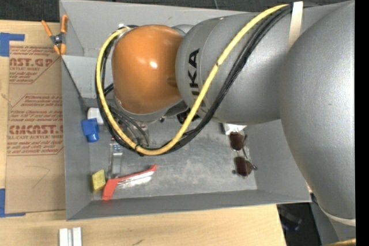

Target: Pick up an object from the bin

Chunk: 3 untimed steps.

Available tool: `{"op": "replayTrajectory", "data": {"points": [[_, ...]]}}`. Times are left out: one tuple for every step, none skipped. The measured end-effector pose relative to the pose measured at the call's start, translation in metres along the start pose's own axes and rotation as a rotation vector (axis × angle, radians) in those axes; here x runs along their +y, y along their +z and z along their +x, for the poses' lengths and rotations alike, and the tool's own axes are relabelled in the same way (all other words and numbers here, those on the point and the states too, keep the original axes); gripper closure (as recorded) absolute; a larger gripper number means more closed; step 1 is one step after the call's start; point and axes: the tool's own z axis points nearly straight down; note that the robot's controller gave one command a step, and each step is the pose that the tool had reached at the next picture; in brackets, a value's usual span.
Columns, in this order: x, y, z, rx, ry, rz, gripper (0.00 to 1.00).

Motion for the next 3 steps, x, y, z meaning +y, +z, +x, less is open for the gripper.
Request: {"op": "replayTrajectory", "data": {"points": [[-0.001,-0.005,-0.002,-0.008,0.002,-0.002,0.0],[-0.028,0.049,0.006,-0.008,-0.108,-0.002,0.0],[-0.065,0.072,0.026,-0.006,-0.221,-0.001,0.0]]}}
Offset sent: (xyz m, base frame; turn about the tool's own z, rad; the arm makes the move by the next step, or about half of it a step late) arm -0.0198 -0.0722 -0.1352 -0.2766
